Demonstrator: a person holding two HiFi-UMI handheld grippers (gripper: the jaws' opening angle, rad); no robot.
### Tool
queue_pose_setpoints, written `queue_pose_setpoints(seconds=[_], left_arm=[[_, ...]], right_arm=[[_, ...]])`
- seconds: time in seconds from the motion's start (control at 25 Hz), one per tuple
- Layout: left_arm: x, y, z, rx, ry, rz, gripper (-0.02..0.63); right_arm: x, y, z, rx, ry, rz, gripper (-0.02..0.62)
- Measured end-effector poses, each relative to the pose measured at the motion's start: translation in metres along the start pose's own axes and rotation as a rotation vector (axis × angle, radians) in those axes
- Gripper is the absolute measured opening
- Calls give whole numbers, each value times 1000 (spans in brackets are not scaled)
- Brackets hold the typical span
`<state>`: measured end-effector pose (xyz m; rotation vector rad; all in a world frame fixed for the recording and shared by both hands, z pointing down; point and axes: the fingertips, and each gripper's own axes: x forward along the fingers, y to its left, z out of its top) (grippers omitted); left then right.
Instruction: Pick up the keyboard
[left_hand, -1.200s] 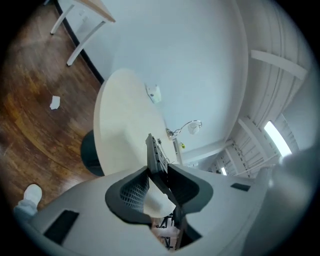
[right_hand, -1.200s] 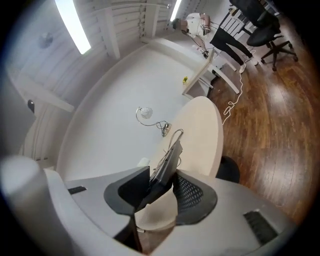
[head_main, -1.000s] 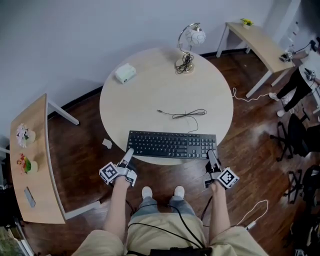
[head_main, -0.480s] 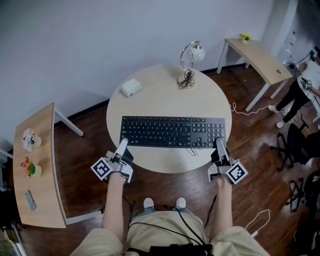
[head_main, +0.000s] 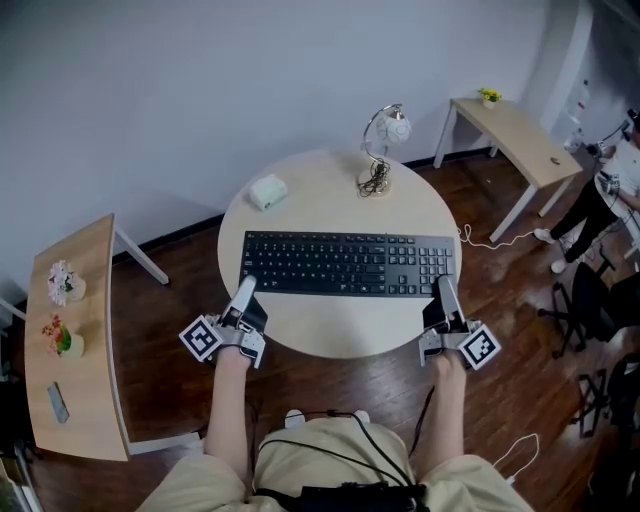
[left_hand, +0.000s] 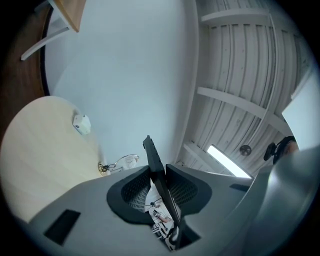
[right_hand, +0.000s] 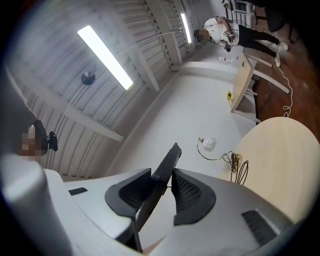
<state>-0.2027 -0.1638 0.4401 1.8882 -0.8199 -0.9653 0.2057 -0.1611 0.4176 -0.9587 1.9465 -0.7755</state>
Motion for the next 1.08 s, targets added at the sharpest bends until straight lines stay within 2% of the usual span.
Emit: queue_pose_setpoints(seconds=[0.4,1.08], left_arm=[[3,3,-2,4,0,-15,86],[-5,15,-10,-5,19,11,86]], right_arm=[[-6,-10,-1,77,-62,-24,124],[-20,-15,-6,79,-61,-42,124]])
